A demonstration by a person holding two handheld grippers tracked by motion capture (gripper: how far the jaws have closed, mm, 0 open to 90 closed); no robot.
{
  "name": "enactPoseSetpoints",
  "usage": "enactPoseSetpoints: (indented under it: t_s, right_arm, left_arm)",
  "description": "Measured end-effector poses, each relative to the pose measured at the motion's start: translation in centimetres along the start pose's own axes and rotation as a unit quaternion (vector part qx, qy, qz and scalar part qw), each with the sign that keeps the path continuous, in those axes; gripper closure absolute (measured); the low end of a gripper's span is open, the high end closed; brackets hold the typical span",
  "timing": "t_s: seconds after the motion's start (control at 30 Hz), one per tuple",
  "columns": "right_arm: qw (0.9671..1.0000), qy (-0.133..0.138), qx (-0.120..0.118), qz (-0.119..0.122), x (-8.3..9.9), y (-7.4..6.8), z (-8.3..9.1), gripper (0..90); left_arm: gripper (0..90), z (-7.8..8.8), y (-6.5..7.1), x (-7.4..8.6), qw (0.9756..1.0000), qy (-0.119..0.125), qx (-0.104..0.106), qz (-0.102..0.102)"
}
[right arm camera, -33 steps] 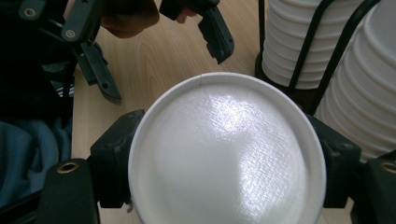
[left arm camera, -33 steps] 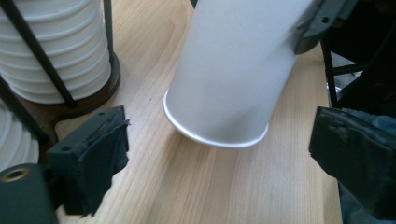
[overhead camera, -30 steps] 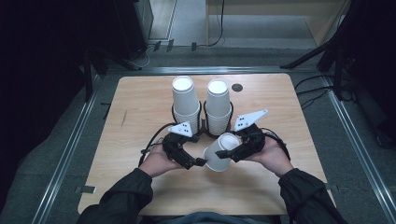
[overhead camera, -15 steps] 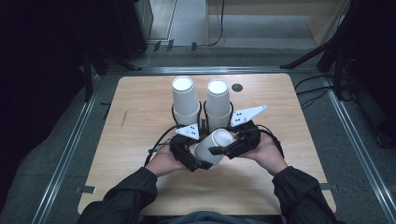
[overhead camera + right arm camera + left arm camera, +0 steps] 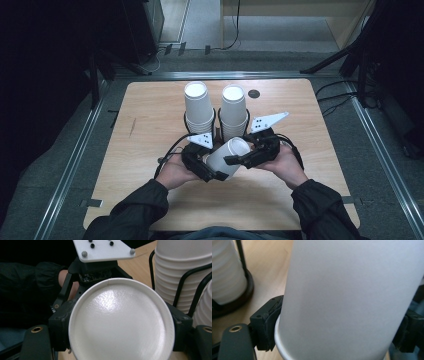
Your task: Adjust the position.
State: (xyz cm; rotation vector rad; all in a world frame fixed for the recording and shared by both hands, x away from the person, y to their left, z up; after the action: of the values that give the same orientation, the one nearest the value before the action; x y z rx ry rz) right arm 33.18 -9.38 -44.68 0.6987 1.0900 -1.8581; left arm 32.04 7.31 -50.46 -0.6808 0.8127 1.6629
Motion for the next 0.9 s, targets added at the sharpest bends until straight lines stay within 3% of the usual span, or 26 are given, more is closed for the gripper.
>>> enactPoseSetpoints:
  t_s: [0.1, 0.23, 0.3, 0.43, 0.47, 0.53, 0.7, 0.8, 0.9]
  right_arm:
    - [0.9999, -0.007, 0.009, 0.006, 0.0, 0.0, 0.1, 20.3]
    - [0.9998, -0.008, 0.014, 0.015, 0.0, -0.1, 0.8, 16.6]
    - [0.9997, -0.008, 0.016, 0.019, 0.1, -0.1, 1.2, 16.4]
    - [0.9983, -0.027, 0.04, 0.032, 0.9, 0.0, 2.0, 15.6]
    - [0.998, -0.03, 0.043, 0.034, 1.1, 0.0, 2.0, 15.6]
    - [0.9975, -0.039, 0.046, 0.037, 1.7, 0.0, 2.2, 16.2]
    - [0.9963, -0.059, 0.044, 0.044, 3.3, 0.2, 2.5, 19.7]
    - [0.9952, -0.066, 0.051, 0.052, 4.0, 0.3, 2.6, 19.7]
    - [0.9937, -0.078, 0.051, 0.062, 4.4, 0.4, 2.3, 21.1]
  left_arm:
    - [15.0, 0.4, -0.1, 0.0, 1.0, 0.004, 0.004, 0.003]
    - [16.0, 1.2, -0.3, 0.0, 0.9999, 0.004, -0.005, -0.012]
    - [16.2, 1.6, -0.4, 0.2, 1.0, -0.002, -0.002, -0.009]
    - [16.0, 2.5, -0.7, 0.2, 0.9995, -0.017, -0.025, -0.009]
    - [16.0, 2.7, -0.6, 0.2, 0.9995, -0.022, -0.022, -0.007]
    - [16.0, 3.0, -0.5, 0.1, 0.9989, -0.033, -0.029, -0.016]
    - [15.9, 3.1, -0.4, -0.1, 0.9941, -0.085, -0.046, -0.047]
    - [15.9, 2.8, -0.7, 0.1, 0.9924, -0.104, -0.047, -0.048]
    - [15.8, 2.2, -1.2, 0.6, 0.9891, -0.132, -0.049, -0.042]
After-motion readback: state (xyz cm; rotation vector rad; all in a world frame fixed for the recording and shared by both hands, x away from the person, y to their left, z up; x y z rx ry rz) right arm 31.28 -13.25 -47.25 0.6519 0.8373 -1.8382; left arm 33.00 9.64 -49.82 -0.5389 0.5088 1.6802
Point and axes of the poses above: each handheld gripper's, and its own axes: z roughly backward along the jaws, x roughly out of its underside, y roughly to its right, the point moved 4 cm from there along -z, roughly forward along the jaws, and after that the axes turned 8 degrees about -z, right-handed, at the moved point
